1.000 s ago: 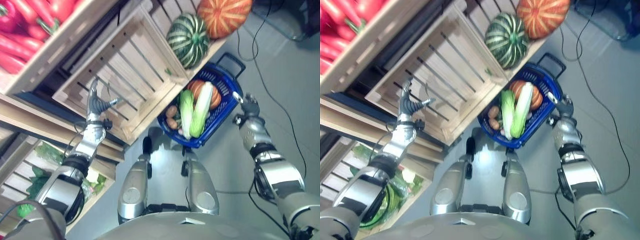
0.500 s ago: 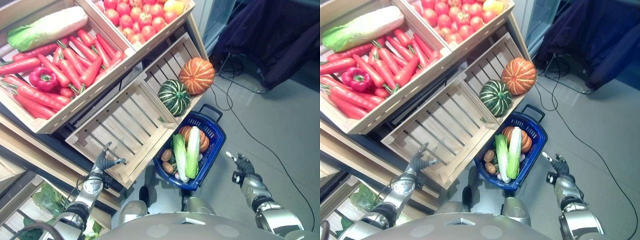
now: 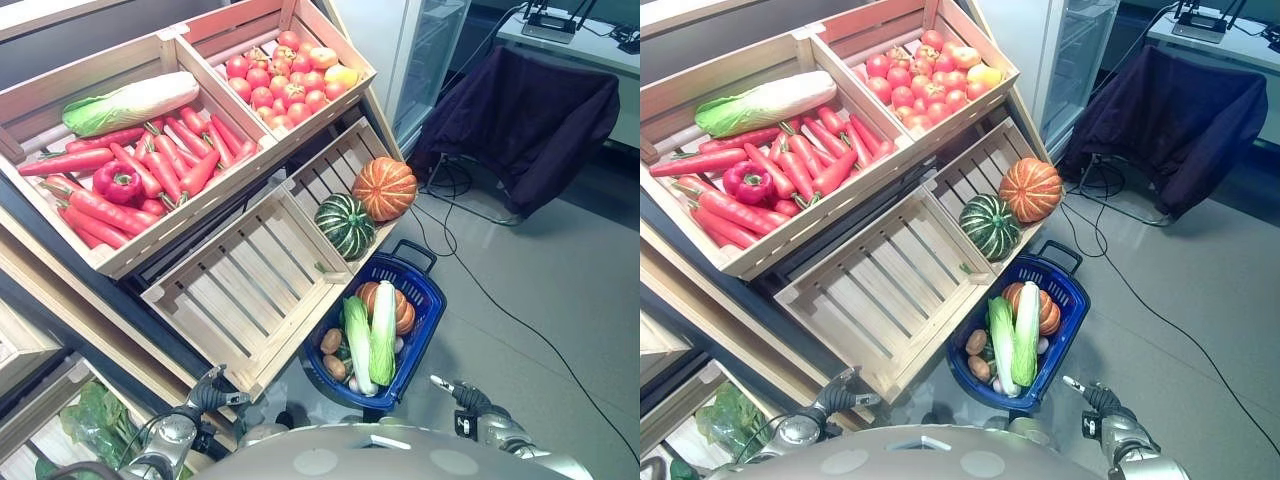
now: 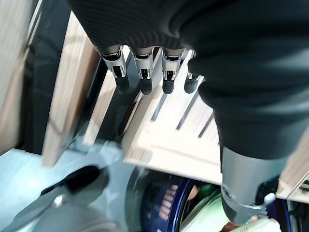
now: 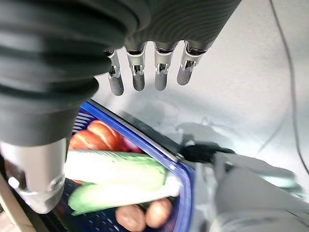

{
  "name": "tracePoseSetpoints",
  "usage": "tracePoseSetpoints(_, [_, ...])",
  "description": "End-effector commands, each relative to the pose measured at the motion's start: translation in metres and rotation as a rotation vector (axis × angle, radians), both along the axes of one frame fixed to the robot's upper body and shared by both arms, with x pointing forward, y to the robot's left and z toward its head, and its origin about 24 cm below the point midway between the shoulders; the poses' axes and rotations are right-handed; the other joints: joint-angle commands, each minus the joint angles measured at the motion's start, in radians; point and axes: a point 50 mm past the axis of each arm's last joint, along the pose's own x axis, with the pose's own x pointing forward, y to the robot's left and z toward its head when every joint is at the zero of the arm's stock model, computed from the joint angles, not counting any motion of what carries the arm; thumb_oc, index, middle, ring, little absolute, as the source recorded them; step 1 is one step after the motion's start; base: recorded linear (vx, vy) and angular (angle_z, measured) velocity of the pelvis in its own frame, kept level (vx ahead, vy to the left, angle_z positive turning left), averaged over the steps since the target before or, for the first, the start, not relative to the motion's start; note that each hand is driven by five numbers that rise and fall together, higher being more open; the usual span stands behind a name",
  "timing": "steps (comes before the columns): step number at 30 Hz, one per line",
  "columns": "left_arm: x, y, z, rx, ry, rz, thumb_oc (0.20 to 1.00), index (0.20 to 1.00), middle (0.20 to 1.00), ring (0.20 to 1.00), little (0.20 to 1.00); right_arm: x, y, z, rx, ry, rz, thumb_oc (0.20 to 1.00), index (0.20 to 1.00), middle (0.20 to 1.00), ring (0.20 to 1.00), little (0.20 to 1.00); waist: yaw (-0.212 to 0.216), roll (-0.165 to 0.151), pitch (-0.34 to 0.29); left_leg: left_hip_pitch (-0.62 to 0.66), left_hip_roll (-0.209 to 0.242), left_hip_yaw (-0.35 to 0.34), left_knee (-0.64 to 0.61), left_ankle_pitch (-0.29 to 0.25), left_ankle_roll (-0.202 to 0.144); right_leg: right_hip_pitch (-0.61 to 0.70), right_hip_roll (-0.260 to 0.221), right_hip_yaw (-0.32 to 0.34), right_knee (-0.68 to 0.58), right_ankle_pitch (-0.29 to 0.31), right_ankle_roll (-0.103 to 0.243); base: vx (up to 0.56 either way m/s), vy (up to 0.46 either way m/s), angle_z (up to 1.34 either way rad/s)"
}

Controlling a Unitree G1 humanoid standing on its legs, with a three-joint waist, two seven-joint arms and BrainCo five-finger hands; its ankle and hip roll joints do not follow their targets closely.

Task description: Pick up fruits and vegetables into the basket

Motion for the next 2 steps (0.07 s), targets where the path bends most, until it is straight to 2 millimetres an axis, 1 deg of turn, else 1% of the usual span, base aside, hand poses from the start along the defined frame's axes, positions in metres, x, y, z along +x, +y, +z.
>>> tracePoseSetpoints(1, [0.0123, 0.0015, -0.0001, -0.005, 0.012, 0.061, 1.000, 1.000, 1.000, 1.000, 1.000, 0.0180, 0.0037, 0.0024, -0.002, 0.010, 0.085, 1.000, 1.000, 1.000, 1.000, 1.000, -0.016, 0.012, 0.034, -0.017, -0.003, 0.000, 0.024, -0.054, -0.001, 0.093, -0.030, -0.051, 0.066, -0.106, 0.064, 0.04, 0.025, -0.08])
tracePoseSetpoints(2, [0.0104, 0.0025, -0.0009, 0.005, 0.029, 0.065, 1.000, 1.000, 1.000, 1.000, 1.000, 0.0161, 0.0044, 0.0016, -0.003, 0.022, 0.096, 1.000, 1.000, 1.000, 1.000, 1.000, -0.015, 0.014, 0.033, -0.014, -0.002, 0.005, 0.024, -0.055, 0.000, 0.094, -0.033, -0.059, 0.072, -0.109, 0.065, 0.04, 0.027, -0.09])
